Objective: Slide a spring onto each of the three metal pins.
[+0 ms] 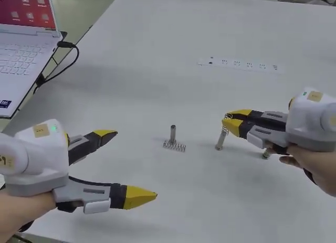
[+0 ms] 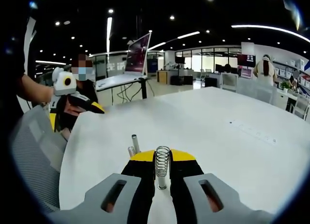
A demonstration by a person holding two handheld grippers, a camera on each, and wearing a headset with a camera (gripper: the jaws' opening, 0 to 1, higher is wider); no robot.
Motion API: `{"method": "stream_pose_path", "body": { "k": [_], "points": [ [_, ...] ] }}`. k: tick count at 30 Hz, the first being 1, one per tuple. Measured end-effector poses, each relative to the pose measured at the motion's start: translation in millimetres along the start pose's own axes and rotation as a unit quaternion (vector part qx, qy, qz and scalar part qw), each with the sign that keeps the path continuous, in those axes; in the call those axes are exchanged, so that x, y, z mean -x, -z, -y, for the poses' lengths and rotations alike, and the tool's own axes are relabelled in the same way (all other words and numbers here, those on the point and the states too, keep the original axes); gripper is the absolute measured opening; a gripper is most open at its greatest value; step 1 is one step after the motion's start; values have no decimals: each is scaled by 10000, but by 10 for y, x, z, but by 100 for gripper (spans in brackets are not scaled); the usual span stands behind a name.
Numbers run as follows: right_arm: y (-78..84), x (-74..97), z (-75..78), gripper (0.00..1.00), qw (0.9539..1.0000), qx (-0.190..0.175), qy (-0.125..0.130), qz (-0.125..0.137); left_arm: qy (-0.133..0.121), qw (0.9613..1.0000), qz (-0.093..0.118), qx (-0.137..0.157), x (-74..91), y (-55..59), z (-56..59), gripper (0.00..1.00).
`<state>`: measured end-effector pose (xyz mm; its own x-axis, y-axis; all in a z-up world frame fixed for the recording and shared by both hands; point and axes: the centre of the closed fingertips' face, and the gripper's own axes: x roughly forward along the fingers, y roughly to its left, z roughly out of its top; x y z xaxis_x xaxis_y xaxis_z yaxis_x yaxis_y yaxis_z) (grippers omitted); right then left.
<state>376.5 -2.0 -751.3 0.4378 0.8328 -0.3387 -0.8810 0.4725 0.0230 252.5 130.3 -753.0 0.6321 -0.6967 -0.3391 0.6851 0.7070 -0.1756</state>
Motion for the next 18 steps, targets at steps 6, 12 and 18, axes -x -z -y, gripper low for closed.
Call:
{"method": "stream_pose_path", "body": {
  "k": [6,12,18],
  "points": [
    [29,-13,3,8,10000,-99,7,6,-26,10000,-15,8,17,14,-10,98],
    [84,-33,-15,8,10000,-73,7,-59,-34,10000,-20,20,25,31,-10,97],
    [205,-46,1,8,9998,-90,42,-150,-33,10000,-29,26,29,43,-5,97]
  ]
}}
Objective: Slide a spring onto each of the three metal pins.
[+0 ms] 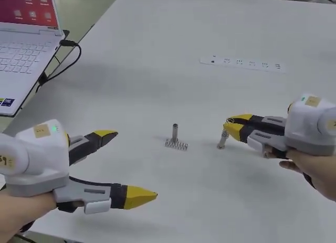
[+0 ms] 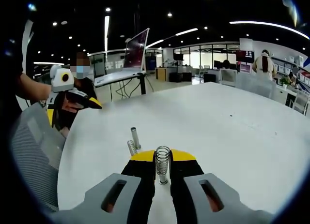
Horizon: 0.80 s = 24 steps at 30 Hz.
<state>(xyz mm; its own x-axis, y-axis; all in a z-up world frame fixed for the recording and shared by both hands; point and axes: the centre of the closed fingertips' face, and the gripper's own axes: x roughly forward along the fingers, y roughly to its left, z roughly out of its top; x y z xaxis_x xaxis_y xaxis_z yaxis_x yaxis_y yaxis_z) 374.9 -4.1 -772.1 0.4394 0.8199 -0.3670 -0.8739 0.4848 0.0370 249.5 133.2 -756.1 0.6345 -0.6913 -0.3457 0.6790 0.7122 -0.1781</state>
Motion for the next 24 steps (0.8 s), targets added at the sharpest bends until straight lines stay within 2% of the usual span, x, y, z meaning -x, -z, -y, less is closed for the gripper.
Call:
{"method": "stream_pose_path", "body": {
  "k": [5,10,20,21,22,24],
  "points": [
    [77,-7,-4,8,10000,35,22,-83,-4,10000,-16,-3,1,9,0,97],
    [200,-35,-55,8,9991,272,-23,-336,-16,10000,-4,1,-3,3,-16,97],
    [399,-74,-53,8,9979,289,-41,-578,18,10000,-55,-34,-3,11,-10,97],
    [417,-75,-52,8,9978,296,-43,-591,22,10000,-53,-34,-4,10,-7,97],
    [391,-78,-47,8,9986,255,-41,-469,22,10000,-51,-33,-5,8,-6,97],
    [400,-77,-33,8,9985,201,-21,-510,26,10000,-54,-33,-4,7,-5,97]
  ]
}}
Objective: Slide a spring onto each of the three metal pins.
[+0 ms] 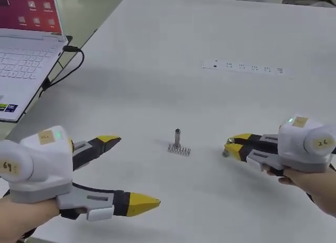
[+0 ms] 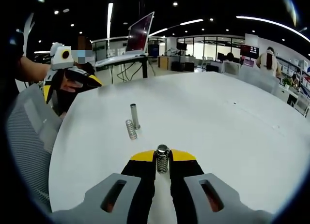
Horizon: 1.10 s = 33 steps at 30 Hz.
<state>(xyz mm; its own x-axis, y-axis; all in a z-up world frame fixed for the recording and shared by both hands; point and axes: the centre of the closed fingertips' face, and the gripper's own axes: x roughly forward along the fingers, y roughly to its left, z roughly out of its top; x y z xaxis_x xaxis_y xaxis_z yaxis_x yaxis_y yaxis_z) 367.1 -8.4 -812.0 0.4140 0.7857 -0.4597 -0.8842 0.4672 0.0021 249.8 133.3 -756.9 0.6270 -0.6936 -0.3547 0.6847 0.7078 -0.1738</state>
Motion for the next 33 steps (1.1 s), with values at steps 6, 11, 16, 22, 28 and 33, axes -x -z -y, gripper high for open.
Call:
{"method": "stream_pose_path", "body": {
  "k": [6,11,16,22,28,33],
  "points": [
    [-1,-1,-8,9,10000,-13,-44,-35,13,10000,18,7,-4,-6,12,97],
    [15,10,-22,12,9999,-19,-35,-93,18,10000,2,8,1,10,18,96],
    [-18,20,-26,15,9999,-94,-38,-43,26,10000,-9,8,2,21,25,96],
    [-63,34,-49,21,9996,-261,-67,37,21,10000,14,14,-3,10,24,97],
    [-112,73,-57,27,9994,-321,-54,97,4,10000,4,26,-10,21,9,97],
    [-152,127,-73,32,9989,-411,-86,190,15,10000,19,20,-33,8,17,97]
  ]
}}
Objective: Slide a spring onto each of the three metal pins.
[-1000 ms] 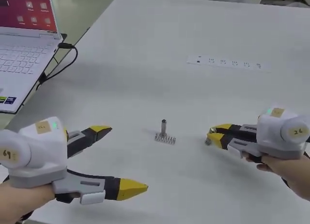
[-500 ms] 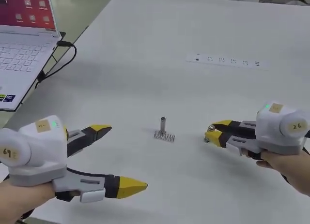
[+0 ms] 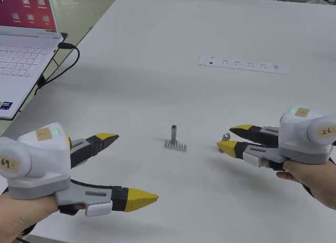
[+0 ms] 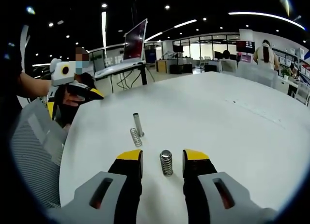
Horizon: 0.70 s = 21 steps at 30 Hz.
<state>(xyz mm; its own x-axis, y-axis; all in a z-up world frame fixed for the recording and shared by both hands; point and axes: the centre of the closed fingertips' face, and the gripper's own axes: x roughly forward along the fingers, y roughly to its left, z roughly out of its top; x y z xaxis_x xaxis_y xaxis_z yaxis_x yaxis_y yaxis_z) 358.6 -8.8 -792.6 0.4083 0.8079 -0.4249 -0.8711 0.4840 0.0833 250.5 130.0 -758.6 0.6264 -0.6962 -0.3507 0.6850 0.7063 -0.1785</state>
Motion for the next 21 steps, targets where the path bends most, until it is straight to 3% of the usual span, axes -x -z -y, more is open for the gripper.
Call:
{"method": "stream_pose_path", "body": {
  "k": [21],
  "points": [
    [-144,231,-40,43,9997,98,11,235,4,10000,14,-15,-16,-38,-14,98]
  ]
}}
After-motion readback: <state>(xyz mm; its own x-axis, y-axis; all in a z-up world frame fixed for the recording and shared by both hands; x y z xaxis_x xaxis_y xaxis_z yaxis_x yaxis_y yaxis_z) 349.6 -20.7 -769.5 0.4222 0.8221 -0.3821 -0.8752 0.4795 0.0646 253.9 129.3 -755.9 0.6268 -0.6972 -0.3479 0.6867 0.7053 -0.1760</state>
